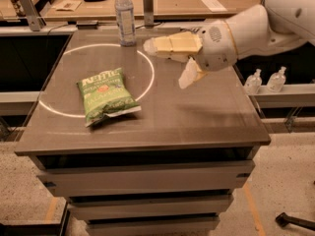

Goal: Move blue plastic bottle near blue chip bag

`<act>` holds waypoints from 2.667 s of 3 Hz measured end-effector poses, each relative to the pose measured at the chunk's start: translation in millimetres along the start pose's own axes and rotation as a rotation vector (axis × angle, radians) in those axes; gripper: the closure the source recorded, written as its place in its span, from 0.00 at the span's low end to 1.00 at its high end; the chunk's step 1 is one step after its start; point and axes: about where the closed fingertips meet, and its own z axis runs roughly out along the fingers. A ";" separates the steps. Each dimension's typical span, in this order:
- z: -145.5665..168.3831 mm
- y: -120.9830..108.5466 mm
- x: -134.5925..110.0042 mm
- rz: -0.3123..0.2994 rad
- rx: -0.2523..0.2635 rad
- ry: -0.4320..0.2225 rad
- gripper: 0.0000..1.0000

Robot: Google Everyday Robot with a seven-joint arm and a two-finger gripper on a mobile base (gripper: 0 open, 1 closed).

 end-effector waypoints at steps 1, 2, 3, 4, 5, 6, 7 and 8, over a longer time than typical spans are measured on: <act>12.8 14.6 18.3 0.064 -0.137 -0.073 0.00; 29.8 19.9 28.7 0.149 -0.212 -0.093 0.00; 50.0 14.8 28.7 0.277 -0.274 -0.091 0.00; 74.8 5.1 17.8 0.357 -0.365 -0.158 0.00; 86.9 4.8 2.7 0.347 -0.411 -0.214 0.00; 101.2 10.1 -19.6 0.308 -0.456 -0.265 0.00; 116.8 22.8 -34.9 0.248 -0.488 -0.267 0.00; 140.4 40.8 -34.1 0.170 -0.485 -0.163 0.00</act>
Offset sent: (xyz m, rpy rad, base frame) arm -0.0437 0.0432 -0.0231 0.3280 0.2994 -0.1127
